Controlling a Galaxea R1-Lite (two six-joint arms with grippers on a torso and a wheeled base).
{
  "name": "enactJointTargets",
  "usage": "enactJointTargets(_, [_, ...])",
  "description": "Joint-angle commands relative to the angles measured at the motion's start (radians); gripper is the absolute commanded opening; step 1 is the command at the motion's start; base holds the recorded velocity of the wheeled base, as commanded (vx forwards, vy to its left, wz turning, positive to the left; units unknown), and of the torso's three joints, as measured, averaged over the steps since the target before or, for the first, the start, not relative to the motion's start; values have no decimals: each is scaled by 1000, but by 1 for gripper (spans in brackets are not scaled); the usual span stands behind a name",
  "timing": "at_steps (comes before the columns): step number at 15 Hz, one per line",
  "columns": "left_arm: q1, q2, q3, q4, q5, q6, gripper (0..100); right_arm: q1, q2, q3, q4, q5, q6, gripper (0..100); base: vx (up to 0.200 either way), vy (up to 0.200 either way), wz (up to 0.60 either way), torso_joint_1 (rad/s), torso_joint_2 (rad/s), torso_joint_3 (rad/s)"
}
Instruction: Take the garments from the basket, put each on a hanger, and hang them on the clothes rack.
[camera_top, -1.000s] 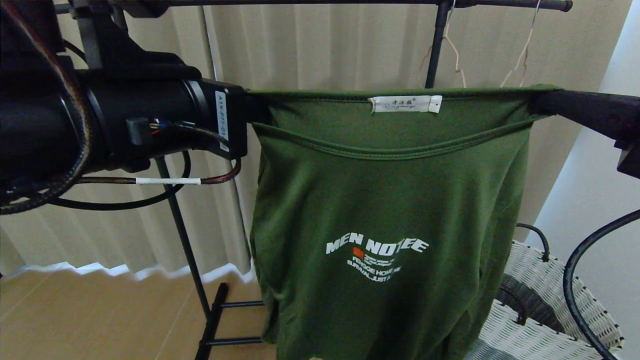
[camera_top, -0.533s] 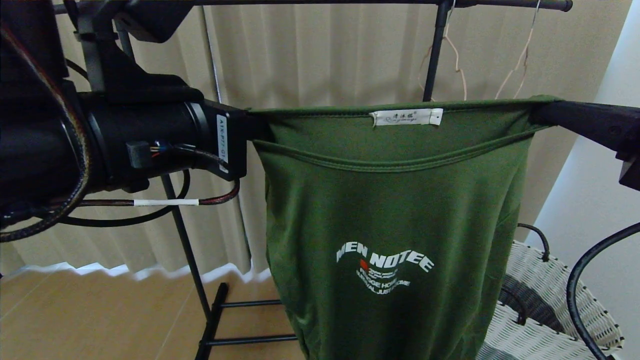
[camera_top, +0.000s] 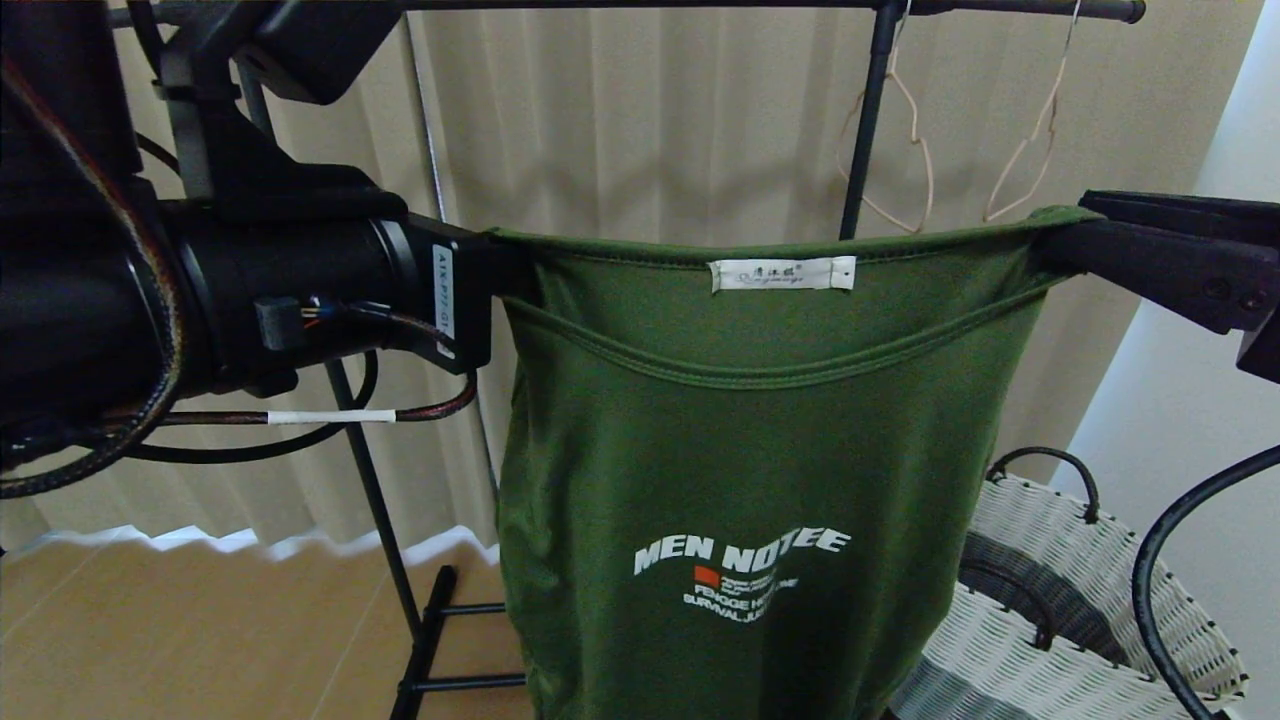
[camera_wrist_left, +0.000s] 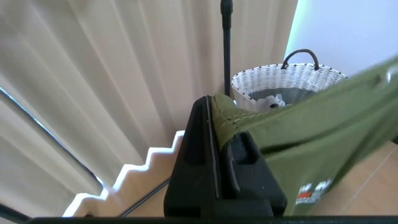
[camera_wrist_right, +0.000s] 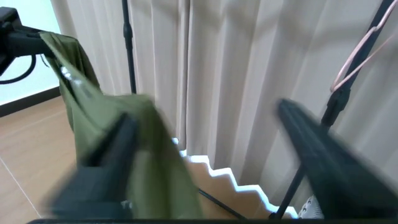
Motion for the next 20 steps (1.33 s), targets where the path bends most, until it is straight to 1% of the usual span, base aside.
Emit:
enactJointTargets(1, [1,0,0,-1,3,0,0,0,0,2,-1,0,0,100,0,0,0,0,0,0])
enactJointTargets(2, [6,0,0,-1,9,2,0,1,-1,2,-1,0,2,100,0,0,0,0,0,0])
enactJointTargets(4, [6,7,-7,-2,78,3,0,1,-17,19,-1,6,0,100,0,0,0,0,0,0])
enactJointTargets(5, [6,9,-7,-2,84,3,0,1,-18,22,-1,6,0,100,0,0,0,0,0,0])
enactJointTargets(6, [9,20,-8,-19,119,3,0,1,-33,40,-1,7,-1,100,0,0,0,0,0,0])
enactJointTargets(7, [14,23,-8,-30,128,3,0,1,-38,46,-1,9,-1,100,0,0,0,0,0,0])
enactJointTargets(8, [26,30,-8,-47,154,6,0,3,-47,54,-1,9,-1,100,0,0,0,0,0,0])
enactJointTargets(9, [48,44,-11,-62,187,8,0,3,-58,63,-1,24,-1,100,0,0,0,0,0,0])
enactJointTargets(10, [60,52,-10,-73,200,8,0,3,-76,77,1,55,-1,100,0,0,0,0,0,0])
enactJointTargets(11, [74,63,-8,-86,202,6,0,3,-99,97,5,101,-1,100,0,0,0,0,0,0])
enactJointTargets(13, [77,64,1,-117,202,3,0,1,-132,128,10,161,-3,100,0,0,0,0,0,0])
enactJointTargets(16, [78,55,7,-117,203,8,0,-6,-136,134,11,162,-6,100,0,0,0,0,0,0])
enactJointTargets(17, [81,37,24,-109,203,11,0,-46,-135,148,16,146,-35,100,0,0,0,0,0,0])
enactJointTargets(18, [97,3,55,-99,203,25,0,-106,-135,164,34,124,-101,100,0,0,0,0,0,0])
enactJointTargets(19, [126,-39,99,-85,200,39,0,-166,-139,183,79,84,-185,100,0,0,0,0,0,0])
enactJointTargets(20, [150,-75,141,-76,191,46,0,-206,-152,200,116,37,-237,100,0,0,0,0,0,0])
